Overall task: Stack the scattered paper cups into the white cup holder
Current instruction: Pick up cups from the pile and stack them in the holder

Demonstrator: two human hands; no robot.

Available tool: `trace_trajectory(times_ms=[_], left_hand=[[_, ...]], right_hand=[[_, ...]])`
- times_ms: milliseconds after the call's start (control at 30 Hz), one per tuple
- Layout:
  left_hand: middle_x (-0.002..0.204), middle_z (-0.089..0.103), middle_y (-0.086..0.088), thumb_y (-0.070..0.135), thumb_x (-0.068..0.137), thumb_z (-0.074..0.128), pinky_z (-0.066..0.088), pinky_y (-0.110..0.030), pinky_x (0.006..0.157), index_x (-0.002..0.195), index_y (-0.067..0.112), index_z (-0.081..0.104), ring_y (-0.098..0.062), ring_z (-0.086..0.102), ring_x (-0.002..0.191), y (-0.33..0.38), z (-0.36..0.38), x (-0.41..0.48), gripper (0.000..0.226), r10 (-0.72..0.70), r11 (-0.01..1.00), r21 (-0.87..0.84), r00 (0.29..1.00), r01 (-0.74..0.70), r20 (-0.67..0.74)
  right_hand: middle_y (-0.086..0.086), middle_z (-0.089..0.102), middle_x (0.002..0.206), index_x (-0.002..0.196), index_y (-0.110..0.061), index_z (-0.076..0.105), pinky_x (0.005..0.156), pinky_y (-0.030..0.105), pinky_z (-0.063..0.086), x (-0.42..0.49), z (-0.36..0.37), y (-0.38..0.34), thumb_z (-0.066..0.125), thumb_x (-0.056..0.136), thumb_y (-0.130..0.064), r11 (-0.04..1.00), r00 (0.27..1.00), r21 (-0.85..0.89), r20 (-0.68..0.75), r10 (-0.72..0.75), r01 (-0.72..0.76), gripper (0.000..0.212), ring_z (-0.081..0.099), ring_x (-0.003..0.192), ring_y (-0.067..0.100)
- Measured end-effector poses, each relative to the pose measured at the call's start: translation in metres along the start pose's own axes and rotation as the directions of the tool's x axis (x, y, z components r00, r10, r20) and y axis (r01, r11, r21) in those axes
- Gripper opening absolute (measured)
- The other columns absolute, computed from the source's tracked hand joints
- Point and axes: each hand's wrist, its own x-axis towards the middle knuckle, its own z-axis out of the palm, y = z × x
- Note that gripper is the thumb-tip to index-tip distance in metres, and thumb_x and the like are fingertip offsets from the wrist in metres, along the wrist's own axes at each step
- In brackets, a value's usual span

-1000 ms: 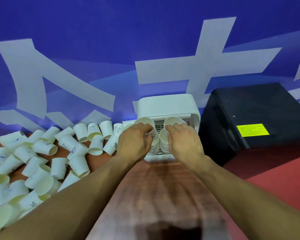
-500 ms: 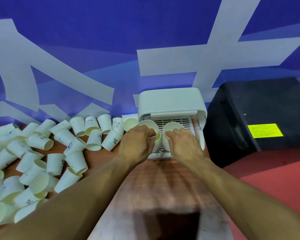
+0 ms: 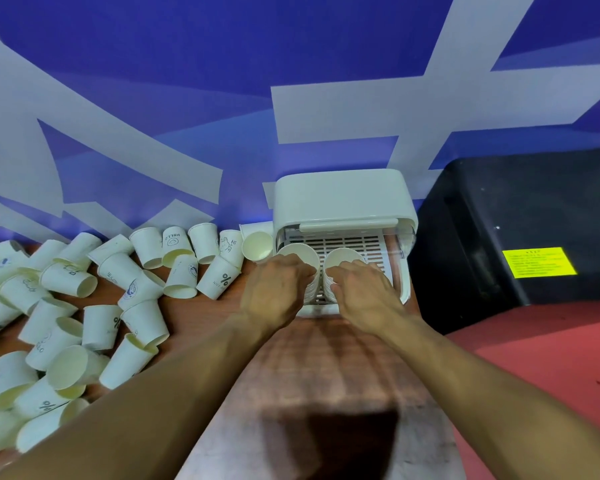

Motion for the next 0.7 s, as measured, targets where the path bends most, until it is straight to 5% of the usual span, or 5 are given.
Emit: trace_trajectory(times_ms=[400, 700], left_hand=[[0.083, 0.067, 0.002, 0.029, 0.091, 0.052, 0.05, -0.038, 0.057, 0.084, 0.021, 0.072, -0.024, 0.062, 0.077, -0.006, 0.009, -0.003, 0.023, 0.058, 0.994, -0.086, 0.998, -0.061, -0.04], [0.073, 0.06, 0.002, 0.009, 0.074, 0.071, 0.042, -0.034, 0.049, 0.077, 0.021, 0.068, -0.023, 0.056, 0.069, -0.003, 0.013, -0.005, 0.013, 0.08, 0.997, -0.012, 0.997, -0.079, 0.023]], right_hand=[[0.0, 0.063, 0.103, 0.117, -0.018, 0.06, 0.084, 0.037, 0.041, 0.003, 0.006, 0.004, 0.055, 0.084, -0.016, 0.999, 1.0, -0.031, 0.006, -0.009, 0.009, 0.033, 0.053, 0.097, 0.025], [0.002, 0.062, 0.101, 0.113, -0.016, 0.061, 0.082, 0.037, 0.04, 0.005, 0.008, 0.004, 0.061, 0.079, -0.015, 0.998, 1.0, -0.066, 0.018, -0.009, 0.01, 0.034, 0.055, 0.095, 0.027]])
